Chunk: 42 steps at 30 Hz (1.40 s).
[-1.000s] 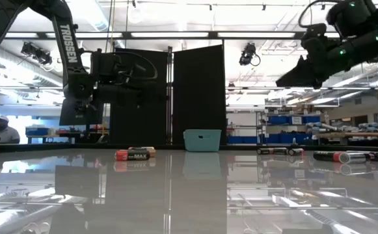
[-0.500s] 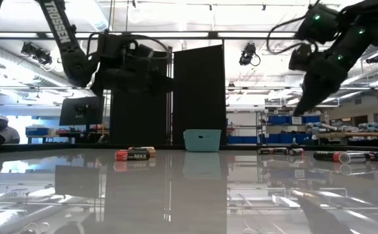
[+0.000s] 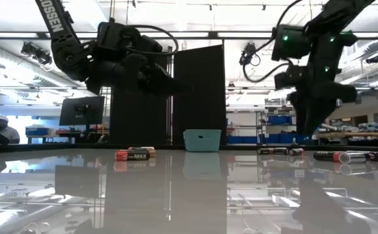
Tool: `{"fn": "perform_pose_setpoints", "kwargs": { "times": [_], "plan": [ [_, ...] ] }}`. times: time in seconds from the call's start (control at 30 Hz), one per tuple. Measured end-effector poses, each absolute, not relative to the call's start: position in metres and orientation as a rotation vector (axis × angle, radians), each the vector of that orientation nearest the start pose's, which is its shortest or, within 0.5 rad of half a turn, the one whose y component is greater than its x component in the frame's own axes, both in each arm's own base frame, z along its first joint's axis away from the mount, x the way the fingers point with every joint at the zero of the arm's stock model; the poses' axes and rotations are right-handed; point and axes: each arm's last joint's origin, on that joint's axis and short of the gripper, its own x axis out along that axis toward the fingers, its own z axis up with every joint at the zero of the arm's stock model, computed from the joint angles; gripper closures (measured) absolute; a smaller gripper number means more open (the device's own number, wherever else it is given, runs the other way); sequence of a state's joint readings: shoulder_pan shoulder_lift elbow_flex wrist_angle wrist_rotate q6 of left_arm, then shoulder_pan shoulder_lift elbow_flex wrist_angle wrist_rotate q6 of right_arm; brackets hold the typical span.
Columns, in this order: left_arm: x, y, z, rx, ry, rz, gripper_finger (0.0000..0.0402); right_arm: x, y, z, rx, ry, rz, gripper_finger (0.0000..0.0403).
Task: Sort batteries
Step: Put the red battery into the orange bin
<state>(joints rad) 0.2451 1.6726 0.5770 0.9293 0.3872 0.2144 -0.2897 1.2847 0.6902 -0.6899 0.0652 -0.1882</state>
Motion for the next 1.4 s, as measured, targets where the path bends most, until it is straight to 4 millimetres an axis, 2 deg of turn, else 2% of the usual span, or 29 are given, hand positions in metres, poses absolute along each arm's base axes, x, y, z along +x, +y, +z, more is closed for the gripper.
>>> {"fn": "perform_pose_setpoints", "kwargs": {
  "times": [0.3, 0.73, 1.0, 1.3, 1.4],
  "plan": [
    [0.300, 0.054, 0.154, 0.199, 0.203, -0.135, 0.0400, 0.209, -0.076, 0.157, -0.159, 1.430, -0.147, 0.0210],
    [0.300, 0.054, 0.154, 0.201, 0.205, -0.134, 0.0397, 0.214, -0.086, 0.138, -0.133, 1.474, -0.075, 0.0226],
    [0.300, 0.054, 0.154, 0.199, 0.206, -0.134, 0.0397, 0.213, -0.085, 0.139, -0.100, 1.458, -0.064, 0.0265],
    [0.300, 0.054, 0.154, 0.197, 0.205, -0.136, 0.0396, 0.212, -0.083, 0.140, -0.080, 1.461, -0.060, 0.0343],
    [0.300, 0.054, 0.154, 0.195, 0.206, -0.136, 0.0396, 0.212, -0.083, 0.140, -0.079, 1.465, -0.060, 0.0345]
  ]
}}
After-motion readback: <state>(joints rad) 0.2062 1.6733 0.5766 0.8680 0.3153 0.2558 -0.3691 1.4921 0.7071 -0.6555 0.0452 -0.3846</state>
